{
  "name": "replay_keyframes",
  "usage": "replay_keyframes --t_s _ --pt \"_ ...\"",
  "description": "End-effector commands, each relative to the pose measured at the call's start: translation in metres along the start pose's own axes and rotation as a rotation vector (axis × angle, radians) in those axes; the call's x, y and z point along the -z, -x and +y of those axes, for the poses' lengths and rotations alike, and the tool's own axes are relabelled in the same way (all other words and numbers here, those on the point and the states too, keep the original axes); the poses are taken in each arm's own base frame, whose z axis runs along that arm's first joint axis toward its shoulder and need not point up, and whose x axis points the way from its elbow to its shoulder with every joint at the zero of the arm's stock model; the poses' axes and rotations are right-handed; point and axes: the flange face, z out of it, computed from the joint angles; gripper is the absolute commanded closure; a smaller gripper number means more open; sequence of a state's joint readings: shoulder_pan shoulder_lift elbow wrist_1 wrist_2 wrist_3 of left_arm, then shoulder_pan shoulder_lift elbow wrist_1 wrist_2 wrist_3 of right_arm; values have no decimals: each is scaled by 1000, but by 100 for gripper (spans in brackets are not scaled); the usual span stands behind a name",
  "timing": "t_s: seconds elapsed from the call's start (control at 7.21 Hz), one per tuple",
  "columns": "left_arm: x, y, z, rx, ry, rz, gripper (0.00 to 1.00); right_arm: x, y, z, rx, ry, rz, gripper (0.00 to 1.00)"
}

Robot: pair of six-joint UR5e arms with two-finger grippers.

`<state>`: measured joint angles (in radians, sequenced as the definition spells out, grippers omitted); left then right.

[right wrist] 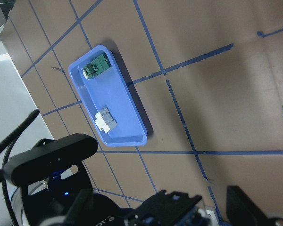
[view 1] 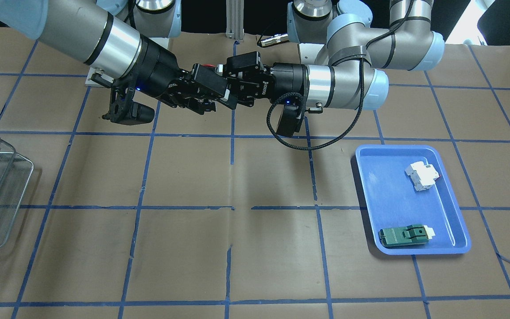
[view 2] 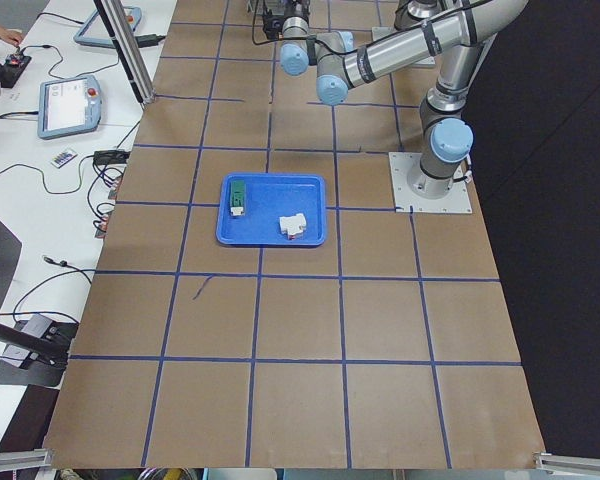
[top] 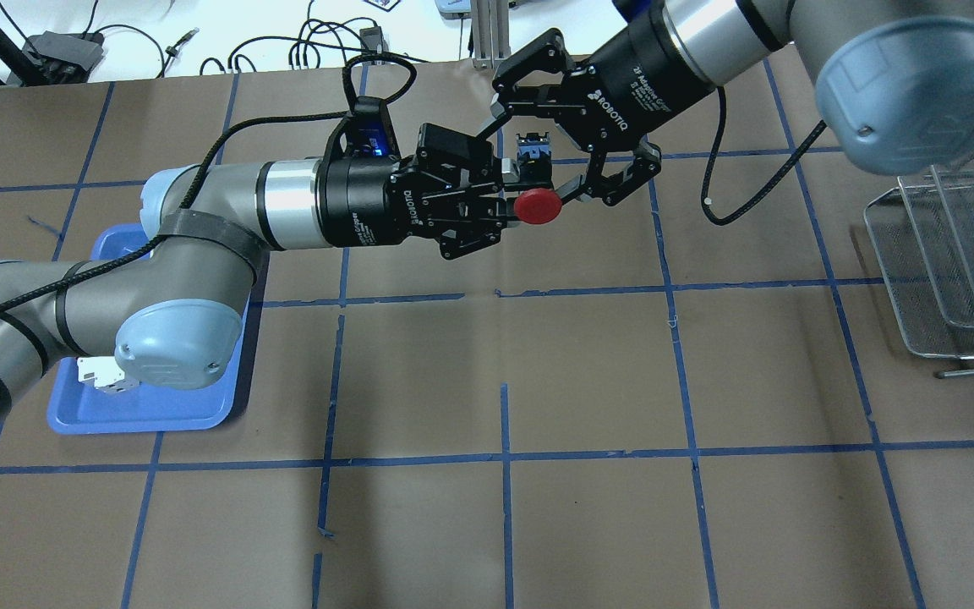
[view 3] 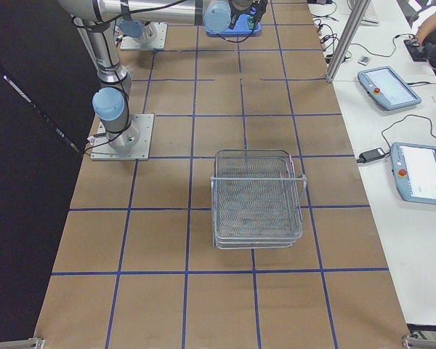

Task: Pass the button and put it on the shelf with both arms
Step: 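Move the right gripper to the button held by the left gripper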

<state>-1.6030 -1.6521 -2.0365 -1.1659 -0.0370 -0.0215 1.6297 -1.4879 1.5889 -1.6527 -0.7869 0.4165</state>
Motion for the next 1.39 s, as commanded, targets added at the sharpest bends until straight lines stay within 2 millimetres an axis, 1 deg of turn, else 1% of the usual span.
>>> replay_keyframes --t_s 0.0,0.14,0.42,0.83,0.97,1.11,1.25 --pt "0 0 0 -1 0 0 100 2 -3 -3 -10 -21 37 11" --pt "0 0 0 -1 0 0 100 2 -4 1 -25 -12 43 23" --pt "1 0 -1 -1 -3 -1 100 10 -4 17 -66 22 57 20" --pt "4 -1 -2 -1 -9 0 100 12 -2 21 -65 27 49 21" --pt "4 -1 -2 -1 -9 0 100 12 -1 21 -64 27 46 23" --pt "4 -1 -2 -1 -9 0 100 12 -1 21 -60 26 42 29" --pt "4 -1 -2 -3 -9 0 100 12 0 20 -53 23 37 30"
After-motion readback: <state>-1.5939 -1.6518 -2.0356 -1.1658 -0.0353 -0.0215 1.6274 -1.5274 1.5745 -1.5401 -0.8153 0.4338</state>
